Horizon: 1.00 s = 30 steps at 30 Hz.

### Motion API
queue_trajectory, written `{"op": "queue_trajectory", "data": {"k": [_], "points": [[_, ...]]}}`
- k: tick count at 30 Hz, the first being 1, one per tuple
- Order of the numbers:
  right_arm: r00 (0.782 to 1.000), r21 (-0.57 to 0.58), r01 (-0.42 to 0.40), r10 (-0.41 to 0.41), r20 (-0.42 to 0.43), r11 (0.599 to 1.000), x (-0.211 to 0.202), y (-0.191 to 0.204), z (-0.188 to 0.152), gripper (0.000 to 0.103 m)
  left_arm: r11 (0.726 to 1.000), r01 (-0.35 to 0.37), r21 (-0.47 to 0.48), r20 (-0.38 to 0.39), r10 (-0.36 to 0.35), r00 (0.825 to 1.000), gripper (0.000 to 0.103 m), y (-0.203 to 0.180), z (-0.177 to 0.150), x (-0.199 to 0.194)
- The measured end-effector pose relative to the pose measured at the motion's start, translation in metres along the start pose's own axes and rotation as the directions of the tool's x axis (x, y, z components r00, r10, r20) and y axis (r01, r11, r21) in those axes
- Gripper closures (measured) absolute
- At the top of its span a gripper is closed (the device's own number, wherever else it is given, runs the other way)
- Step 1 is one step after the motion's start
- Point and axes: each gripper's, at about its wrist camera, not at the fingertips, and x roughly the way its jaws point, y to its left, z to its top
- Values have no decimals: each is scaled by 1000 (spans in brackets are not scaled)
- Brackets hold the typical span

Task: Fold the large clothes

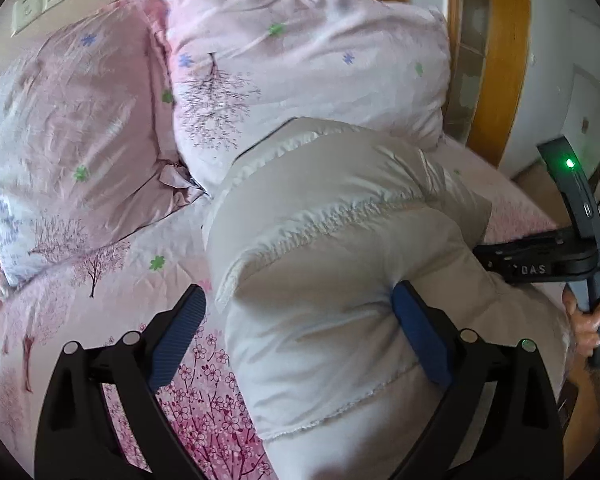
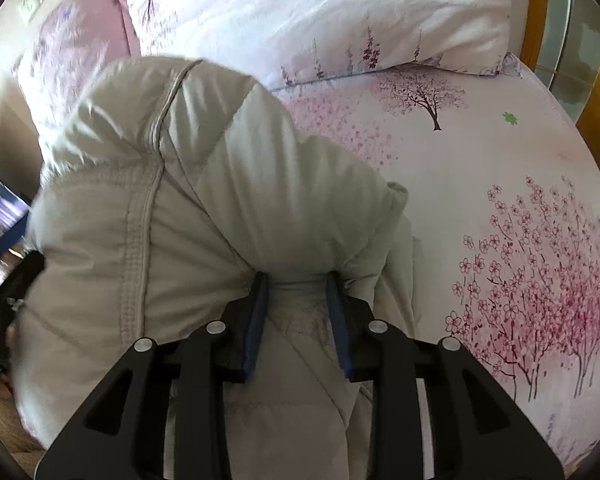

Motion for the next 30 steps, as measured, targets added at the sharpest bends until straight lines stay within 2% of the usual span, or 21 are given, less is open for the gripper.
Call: {"op": "queue_trajectory", "data": {"k": [4, 6, 10, 12, 13, 16, 18, 19, 20, 21, 23, 24, 25, 28, 30], "points": [[1000, 30, -4, 3, 21, 1000, 1, -3, -3, 73, 1000, -2, -28, -22, 1, 1000, 8, 0, 1, 2], [998, 38, -6, 3, 71, 999, -18, -4, -11, 73, 996, 45, -71, -27, -47, 999, 9, 10, -6, -9], [984, 41, -67, 60, 167, 997, -58, -6, -43, 72, 995, 66, -80, -18, -68, 998, 9, 23, -22, -30], [989, 23, -42, 39, 140, 999, -58, -2, -61, 72, 995, 65, -73, -43, -68, 997, 9, 19, -27, -25], [996, 26, -4, 1, 90, 1000, -44, -1, -71, 72, 994, 77, -80, -48, -81, 996, 9, 16, -29, -20], [996, 74, -38, 32, 82, 997, -21, -9, -75, 69, 985, 119, -122, -39, -125, 991, 9, 14, -30, -13], [995, 107, -70, 62, 72, 992, -29, -16, -71, 69, 974, 150, -167, -32, -157, 987, 12, 23, -31, -18], [994, 113, -83, 75, 76, 990, -33, -18, -69, 68, 963, 181, -201, -17, -188, 982, 12, 33, -32, -24], [990, 124, -115, 103, 99, 986, -41, -23, -68, 60, 953, 198, -231, 1, -203, 979, 12, 44, -34, -29], [977, 157, -182, 160, 141, 971, -53, -33, -66, 42, 942, 210, -262, 15, -213, 977, 11, 56, -36, -33], [949, 208, -280, 237, 210, 937, -64, -50, -64, 26, 911, 243, -332, 19, -251, 968, 11, 83, -40, -32], [930, 242, -338, 283, 236, 909, -66, -62, -61, 24, 895, 254, -366, 10, -270, 963, 11, 93, -42, -27], [922, 269, -364, 305, 237, 892, -63, -70, -59, 23, 876, 269, -401, -8, -297, 955, 11, 103, -45, -21], [912, 339, -406, 353, 209, 849, -47, -89, -52, 20, 810, 340, -477, -31, -402, 915, 11, 118, -54, -2], [906, 371, -422, 383, 177, 827, -35, -94, -47, 20, 779, 380, -499, -22, -450, 893, 11, 120, -57, 6]]}}
